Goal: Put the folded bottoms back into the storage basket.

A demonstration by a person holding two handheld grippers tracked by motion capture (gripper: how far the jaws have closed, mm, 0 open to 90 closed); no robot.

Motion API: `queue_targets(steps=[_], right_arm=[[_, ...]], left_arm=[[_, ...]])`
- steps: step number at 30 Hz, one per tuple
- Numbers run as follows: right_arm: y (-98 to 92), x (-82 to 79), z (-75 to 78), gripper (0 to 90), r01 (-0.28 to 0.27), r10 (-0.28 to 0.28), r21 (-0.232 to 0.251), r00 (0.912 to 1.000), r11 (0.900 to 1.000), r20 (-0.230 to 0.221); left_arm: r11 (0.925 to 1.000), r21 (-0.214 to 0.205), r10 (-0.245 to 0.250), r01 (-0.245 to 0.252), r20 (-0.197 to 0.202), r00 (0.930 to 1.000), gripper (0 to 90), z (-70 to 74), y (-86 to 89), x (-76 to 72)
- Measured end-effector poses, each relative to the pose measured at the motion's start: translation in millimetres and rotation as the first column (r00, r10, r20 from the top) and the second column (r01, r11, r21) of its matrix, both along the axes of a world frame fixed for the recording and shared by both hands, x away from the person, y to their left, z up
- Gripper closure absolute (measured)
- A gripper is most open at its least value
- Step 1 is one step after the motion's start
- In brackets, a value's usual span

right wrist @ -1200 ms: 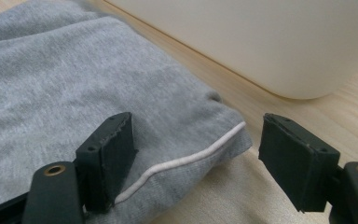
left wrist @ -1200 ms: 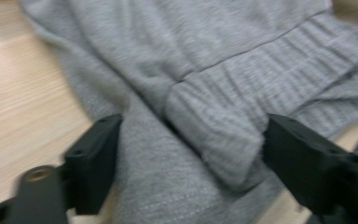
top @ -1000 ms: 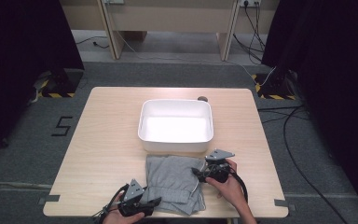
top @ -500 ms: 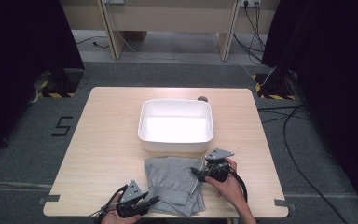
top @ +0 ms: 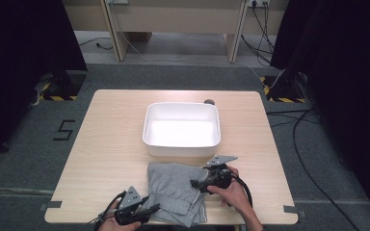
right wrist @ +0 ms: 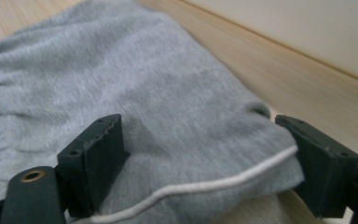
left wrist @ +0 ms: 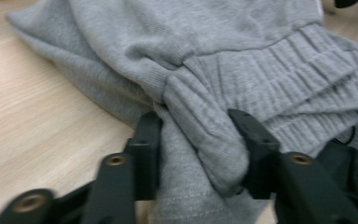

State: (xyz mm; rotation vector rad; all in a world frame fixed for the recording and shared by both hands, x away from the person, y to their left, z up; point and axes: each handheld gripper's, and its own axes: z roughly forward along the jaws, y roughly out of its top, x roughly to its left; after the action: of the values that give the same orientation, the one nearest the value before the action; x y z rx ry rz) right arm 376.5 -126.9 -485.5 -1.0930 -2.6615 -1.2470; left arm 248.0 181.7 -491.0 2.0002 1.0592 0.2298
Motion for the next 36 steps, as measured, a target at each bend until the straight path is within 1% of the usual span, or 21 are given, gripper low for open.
queue_targets(steps=[2, 3, 5, 7, 9, 10, 11, 13, 15, 16, 17, 19, 21, 24, 25, 26, 28, 32, 34, 35, 36], right_arm=[[2.2, -0.4, -0.5, 21.6, -0.009, 0.009, -0.009, 0.9998, 0.9999, 0.019], [2.5, -0.9, -0.1, 24.7, -0.012, 0.013, -0.01, 0.9998, 0.9999, 0.018], [2.2, -1.1, -0.2, 28.3, -0.017, 0.017, -0.003, 0.9997, 0.9999, 0.016], [2.5, -1.8, -0.1, 36.1, -0.022, 0.022, -0.005, 0.9995, 0.9998, 0.022], [4.2, -3.2, -0.4, 41.1, -0.026, 0.026, -0.006, 0.9992, 0.9997, 0.031], [5.1, -4.0, -0.3, 44.1, -0.029, 0.029, -0.005, 0.999, 0.9996, 0.034], [5.8, -4.5, -0.4, 46.9, -0.03, 0.03, -0.002, 0.9988, 0.9995, 0.038], [6.0, -5.5, -0.4, 51.1, -0.027, 0.027, 0.004, 0.9987, 0.9996, 0.043], [5.5, -6.1, -1.2, 54.2, -0.021, 0.02, 0.023, 0.9986, 0.9995, 0.049], [5.4, -6.2, -1.3, 55.6, -0.023, 0.021, 0.028, 0.9982, 0.9994, 0.055], [5.2, -6.8, 0.0, 58.3, -0.027, 0.025, 0.031, 0.9975, 0.9992, 0.066], [4.1, -7.7, 2.7, 62.1, -0.027, 0.024, 0.037, 0.9966, 0.9989, 0.078], [2.2, -8.5, 6.0, 65.5, -0.03, 0.025, 0.055, 0.9948, 0.998, 0.099], [0.0, -9.7, 11.6, 67.2, -0.04, 0.033, 0.059, 0.992, 0.9974, 0.122], [-0.7, -9.7, 13.6, 67.8, -0.04, 0.03, 0.072, 0.9901, 0.9966, 0.137], [-1.6, -10.1, 15.7, 68.1, -0.043, 0.03, 0.089, 0.9894, 0.9951, 0.142], [-1.9, -12.6, 19.9, 68.4, -0.047, 0.032, 0.092, 0.9879, 0.9947, 0.152], [-2.6, -15.4, 29.5, 69.0, -0.057, 0.038, 0.1, 0.9823, 0.9934, 0.183], [-3.5, -17.9, 35.6, 69.2, -0.061, 0.038, 0.115, 0.9794, 0.9914, 0.198], [-4.0, -19.6, 39.1, 69.2, -0.062, 0.035, 0.125, 0.9783, 0.9902, 0.204], [-4.8, -20.9, 42.7, 69.2, -0.065, 0.037, 0.125, 0.9758, 0.99, 0.215]], left_arm=[[0.9998, 0.017, 0.014, -0.014, -0.005, 0.9999, 45.8, 1.2, -0.7, -0.6], [0.9994, 0.026, 0.021, -0.021, -0.006, 0.9998, 42.3, 1.7, -1.1, -1.1], [0.9986, 0.036, 0.038, -0.038, -0.005, 0.9993, 37.7, 1.7, -1.5, -2.3], [0.9977, 0.042, 0.054, -0.054, -0.005, 0.9985, 33.1, 1.6, -1.8, -3.4], [0.9977, 0.045, 0.05, -0.05, 0.0, 0.9988, 32.2, 1.3, -2.2, -3.6], [0.9987, 0.041, 0.028, -0.029, 0.009, 0.9996, 33.5, 0.8, -2.1, -3.4], [0.9996, 0.026, 0.009, -0.009, 0.013, 0.9999, 38.6, 0.1, -2.2, -3.3], [0.9999, 0.007, -0.013, 0.012, 0.015, 0.9998, 46.6, -0.7, -2.3, -2.5], [0.9995, -0.02, -0.023, 0.023, 0.009, 0.9997, 57.5, -1.7, -2.0, -1.1], [0.9991, -0.034, -0.026, 0.027, 0.011, 0.9996, 61.4, -2.8, -2.2, -0.9], [0.9988, -0.036, -0.031, 0.032, 0.021, 0.9993, 65.8, -3.3, -2.6, -1.6], [0.9989, -0.034, -0.032, 0.033, 0.033, 0.9989, 68.2, -2.9, -2.7, -2.8], [0.9992, -0.013, -0.037, 0.038, 0.059, 0.9975, 70.3, 1.2, -4.9, -4.7], [0.9976, -0.027, -0.062, 0.064, 0.08, 0.9949, 72.7, 9.2, -6.1, -6.5], [0.9973, -0.03, -0.064, 0.067, 0.09, 0.9939, 72.9, 12.4, -6.7, -7.6], [0.9971, -0.032, -0.066, 0.069, 0.098, 0.993, 72.9, 15.4, -7.2, -8.4], [0.9962, -0.037, -0.074, 0.079, 0.115, 0.9906, 73.1, 20.7, -8.0, -9.5], [0.9951, -0.053, -0.077, 0.084, 0.12, 0.9898, 73.1, 26.4, -6.4, -11.4], [0.9932, -0.078, -0.077, 0.087, 0.121, 0.9896, 73.1, 30.4, -5.4, -11.9], [0.9922, -0.083, -0.082, 0.092, 0.122, 0.9892, 73.1, 32.9, -5.0, -12.5], [0.9915, -0.089, -0.084, 0.096, 0.128, 0.9882, 73.1, 35.2, -5.1, -13.1]])
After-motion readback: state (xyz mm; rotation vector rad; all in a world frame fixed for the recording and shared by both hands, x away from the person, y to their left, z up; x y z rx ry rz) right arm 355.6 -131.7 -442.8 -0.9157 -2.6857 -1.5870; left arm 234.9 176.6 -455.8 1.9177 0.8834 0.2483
